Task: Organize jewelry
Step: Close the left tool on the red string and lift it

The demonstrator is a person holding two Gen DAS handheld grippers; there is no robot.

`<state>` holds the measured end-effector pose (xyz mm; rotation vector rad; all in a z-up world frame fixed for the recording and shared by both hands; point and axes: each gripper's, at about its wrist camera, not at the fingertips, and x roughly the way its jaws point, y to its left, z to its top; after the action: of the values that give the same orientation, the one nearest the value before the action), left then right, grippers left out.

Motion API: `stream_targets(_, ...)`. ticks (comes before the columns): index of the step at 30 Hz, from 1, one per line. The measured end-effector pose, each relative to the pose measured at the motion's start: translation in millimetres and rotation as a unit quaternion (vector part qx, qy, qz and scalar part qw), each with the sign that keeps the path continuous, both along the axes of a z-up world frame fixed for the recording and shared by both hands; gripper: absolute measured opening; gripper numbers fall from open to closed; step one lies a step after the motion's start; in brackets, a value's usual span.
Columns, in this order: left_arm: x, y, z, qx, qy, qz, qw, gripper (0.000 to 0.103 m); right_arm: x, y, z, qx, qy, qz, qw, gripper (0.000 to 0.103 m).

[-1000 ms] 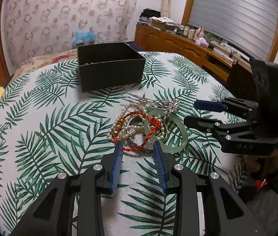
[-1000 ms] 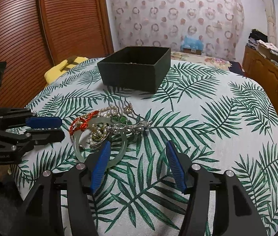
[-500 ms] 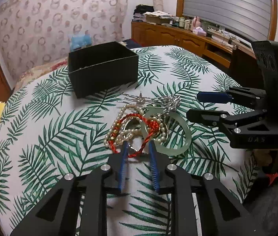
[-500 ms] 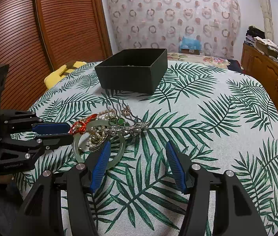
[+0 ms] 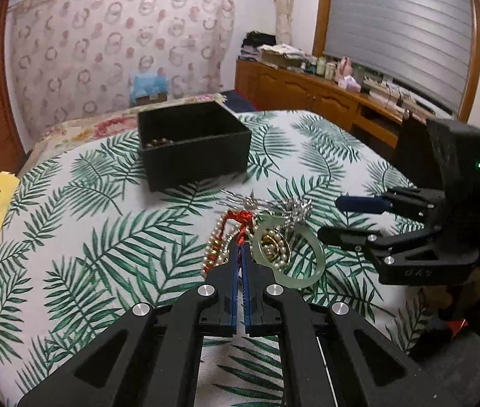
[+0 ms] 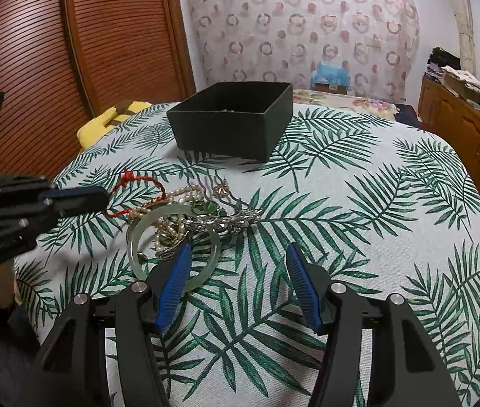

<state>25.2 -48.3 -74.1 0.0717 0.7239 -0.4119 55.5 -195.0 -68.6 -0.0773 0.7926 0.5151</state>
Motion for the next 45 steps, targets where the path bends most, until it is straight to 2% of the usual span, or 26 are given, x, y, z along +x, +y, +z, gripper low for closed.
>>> stream_targets(2,-0.9,2.6,2.9,-0.004,-0.004,0.003,1.0000,0.001,4.1,1.7,1.1,0.001,0.005,0.006,1.000,0.063)
stream_targets(3,-1.1,3.6,3.7,-0.006,-0.005,0.004,1.0000,0.001,5.5,3.1,1.8,-0.001,0.004,0.007,1.000,0.070)
stream_targets(4,-1.4,4.6,4.3,-0.009,-0.006,0.005,0.9999,0.001,7.7,4.7,3.6,-0.003,0.002,0.010,1.000,0.072)
stream_targets(16,-1.3,7.4,3.2,-0.019,-0.005,0.005,0.9998,0.001,44.1,16.1,-0.5,0.005,0.044,0.043,0.998,0.072)
stream_targets(26,0.5,10.2,2.4,-0.023,-0.005,0.007,0.9997,0.001,53.9,27.4,-8.6,-0.009,0.065,0.065,0.996,0.072)
stream_targets(27,0.6,10.2,2.4,-0.023,-0.005,0.008,0.9997,0.001,53.5,26.5,-8.4,-0.006,0.065,0.068,0.996,0.065)
stream_targets(28,0.2,10.3,2.6,-0.023,-0.005,0.007,0.9997,0.001,53.1,26.8,-7.9,-0.005,0.066,0.069,0.995,0.064)
stream_targets(31,0.4,10.5,2.5,-0.023,-0.005,0.008,0.9997,0.001,50.5,27.0,-6.1,-0.007,0.059,0.068,0.996,0.061)
stream_targets(45,8.0,16.1,12.9,-0.023,-0.014,0.014,0.9995,0.001,44.7,24.9,20.2,-0.011,0.016,0.063,0.998,0.061)
